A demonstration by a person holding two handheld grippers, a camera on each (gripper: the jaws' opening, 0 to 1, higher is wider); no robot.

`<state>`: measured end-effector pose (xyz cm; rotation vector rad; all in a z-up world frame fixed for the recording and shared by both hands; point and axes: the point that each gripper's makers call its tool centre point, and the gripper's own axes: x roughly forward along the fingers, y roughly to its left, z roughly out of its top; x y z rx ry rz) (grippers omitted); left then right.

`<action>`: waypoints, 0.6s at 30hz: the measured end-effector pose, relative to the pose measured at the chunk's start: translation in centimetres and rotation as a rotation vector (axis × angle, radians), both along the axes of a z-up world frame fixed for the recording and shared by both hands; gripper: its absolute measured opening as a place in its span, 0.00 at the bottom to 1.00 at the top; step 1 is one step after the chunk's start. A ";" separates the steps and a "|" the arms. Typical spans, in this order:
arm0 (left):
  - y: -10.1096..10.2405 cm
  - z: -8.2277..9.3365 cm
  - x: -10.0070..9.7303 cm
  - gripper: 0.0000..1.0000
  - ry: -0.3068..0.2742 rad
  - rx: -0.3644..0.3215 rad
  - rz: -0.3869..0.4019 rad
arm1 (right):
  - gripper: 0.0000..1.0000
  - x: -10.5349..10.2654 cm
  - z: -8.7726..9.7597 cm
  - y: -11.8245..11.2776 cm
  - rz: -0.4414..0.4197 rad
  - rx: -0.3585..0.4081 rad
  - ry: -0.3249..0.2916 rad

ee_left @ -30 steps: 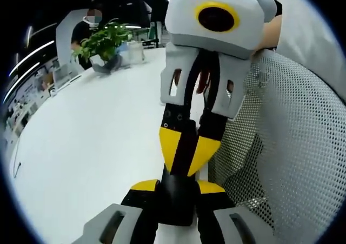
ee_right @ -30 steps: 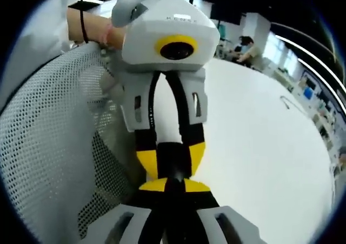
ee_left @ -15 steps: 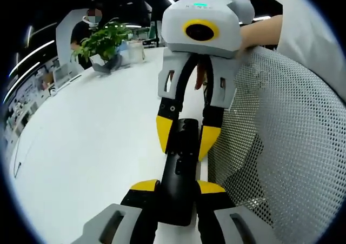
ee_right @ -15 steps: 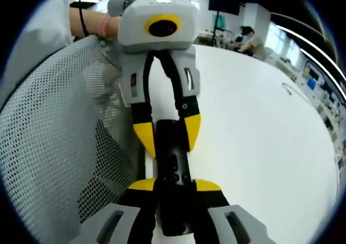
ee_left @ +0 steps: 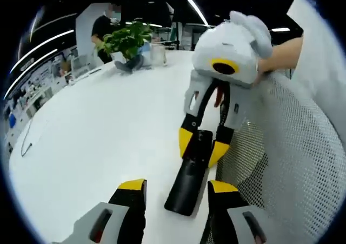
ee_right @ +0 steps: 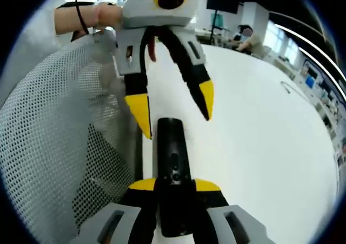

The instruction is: Press the specified remote control buttons in sequence, fully releasing each button before pressing the next.

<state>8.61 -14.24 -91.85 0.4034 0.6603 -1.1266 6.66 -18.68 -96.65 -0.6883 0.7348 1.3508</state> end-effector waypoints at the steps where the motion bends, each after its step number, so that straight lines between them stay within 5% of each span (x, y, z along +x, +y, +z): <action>1: 0.6 0.6 0.3 0.52 -0.018 -0.010 0.043 | 0.21 -0.1 0.0 0.0 0.001 0.002 -0.002; 7: 3.2 3.8 1.0 0.67 -0.065 -0.141 0.267 | 0.21 -0.2 0.1 0.0 -0.005 0.007 -0.001; 12: 5.0 6.6 1.6 0.78 -0.182 -0.260 0.392 | 0.21 -0.2 0.1 -0.1 -0.010 0.012 0.001; 18: 7.6 9.1 2.6 0.92 -0.361 -0.309 0.547 | 0.21 -0.1 0.1 0.0 -0.020 0.019 0.000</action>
